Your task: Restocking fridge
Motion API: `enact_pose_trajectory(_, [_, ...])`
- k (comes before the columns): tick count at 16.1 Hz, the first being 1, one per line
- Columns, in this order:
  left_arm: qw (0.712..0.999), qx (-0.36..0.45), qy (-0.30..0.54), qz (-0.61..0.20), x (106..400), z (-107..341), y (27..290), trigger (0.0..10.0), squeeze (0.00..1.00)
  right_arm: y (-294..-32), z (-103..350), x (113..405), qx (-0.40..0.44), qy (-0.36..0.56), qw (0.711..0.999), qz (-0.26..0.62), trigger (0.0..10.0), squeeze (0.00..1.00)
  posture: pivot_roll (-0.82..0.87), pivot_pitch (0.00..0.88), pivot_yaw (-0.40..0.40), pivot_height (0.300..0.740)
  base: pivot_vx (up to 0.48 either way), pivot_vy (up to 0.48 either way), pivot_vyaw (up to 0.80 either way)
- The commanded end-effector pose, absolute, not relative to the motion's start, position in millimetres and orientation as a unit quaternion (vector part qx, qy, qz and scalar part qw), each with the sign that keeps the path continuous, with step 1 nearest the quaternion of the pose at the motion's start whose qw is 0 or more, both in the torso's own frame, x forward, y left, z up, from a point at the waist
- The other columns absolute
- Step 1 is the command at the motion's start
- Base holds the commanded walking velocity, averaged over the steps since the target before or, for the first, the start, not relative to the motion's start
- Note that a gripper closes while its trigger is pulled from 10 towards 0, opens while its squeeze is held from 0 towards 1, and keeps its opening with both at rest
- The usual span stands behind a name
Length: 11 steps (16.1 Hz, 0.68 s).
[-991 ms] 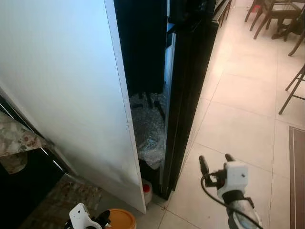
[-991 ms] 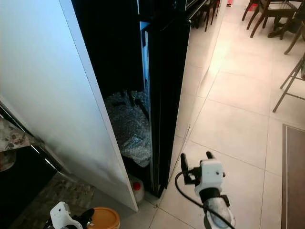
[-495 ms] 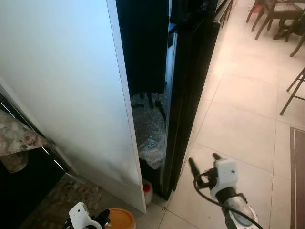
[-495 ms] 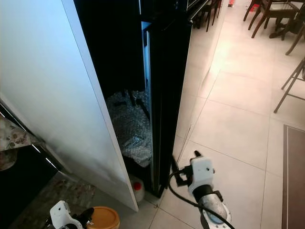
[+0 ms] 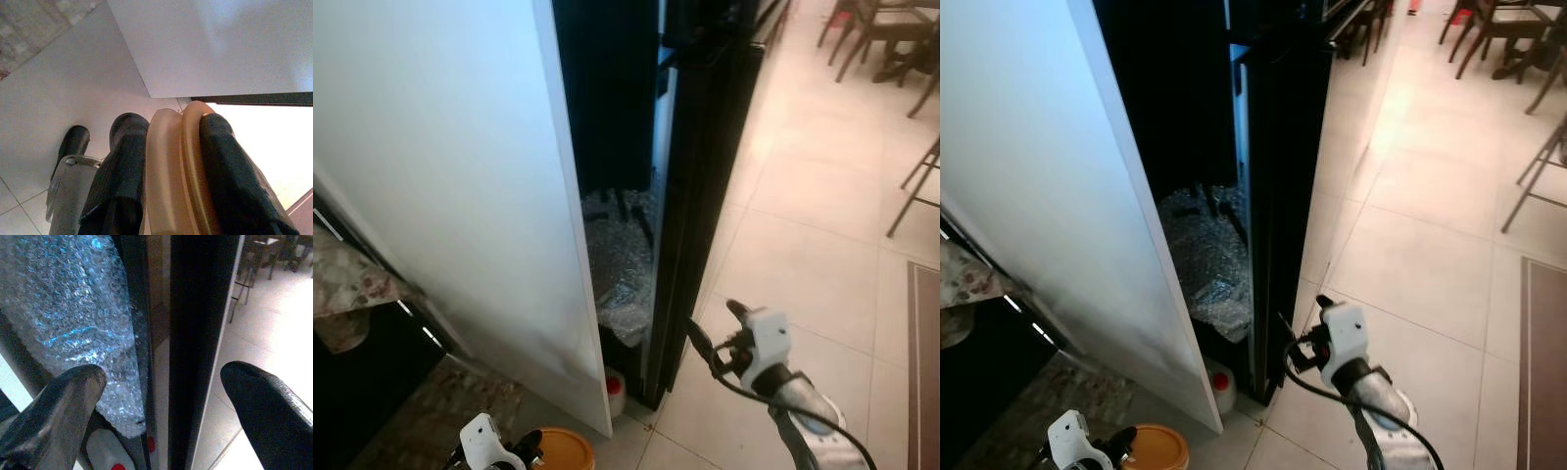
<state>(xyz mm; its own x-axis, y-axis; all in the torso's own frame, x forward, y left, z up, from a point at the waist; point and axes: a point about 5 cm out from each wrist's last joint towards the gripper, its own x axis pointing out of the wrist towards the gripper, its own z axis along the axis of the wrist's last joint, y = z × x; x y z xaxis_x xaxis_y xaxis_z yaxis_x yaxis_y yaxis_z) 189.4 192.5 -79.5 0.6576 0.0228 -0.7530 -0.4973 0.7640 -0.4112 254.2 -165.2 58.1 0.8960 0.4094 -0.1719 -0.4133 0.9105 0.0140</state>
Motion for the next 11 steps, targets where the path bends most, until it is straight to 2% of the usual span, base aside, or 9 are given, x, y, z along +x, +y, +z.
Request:
enact_pose_trajectory(1, [0.854,-0.303,0.392,0.156,186,-81,193,10.0,0.0,-167,54,256,-0.01,0.098,0.973,0.209,10.0,1.0,-0.1,0.022,0.037,0.74,0.0,0.0,0.0])
enact_pose_trajectory(2, [0.854,-0.302,0.393,0.156,185,-82,193,10.0,0.0,-170,55,260,-0.018,0.096,0.974,0.204,10.0,1.0,-0.1,0.023,0.041,0.74,0.0,0.0,0.0])
enact_pose_trajectory(3, [0.855,-0.3,0.394,0.156,185,-82,193,10.0,0.0,-171,59,264,-0.026,0.088,0.974,0.206,10.0,0.0,-0.1,0.021,0.042,0.74,0.0,0.0,0.0])
enact_pose_trajectory(6, [0.856,-0.296,0.395,0.153,186,-82,193,10.0,0.0,-174,61,273,-0.031,0.082,0.979,0.184,10.0,0.0,-0.1,0.023,0.045,0.74,0.0,0.0,0.0])
enact_pose_trajectory(11, [0.858,-0.293,0.395,0.147,187,-81,190,10.0,0.0,-165,71,292,-0.027,0.057,0.979,0.196,10.0,0.0,-0.09,0.022,0.044,0.74,0.0,0.0,0.0])
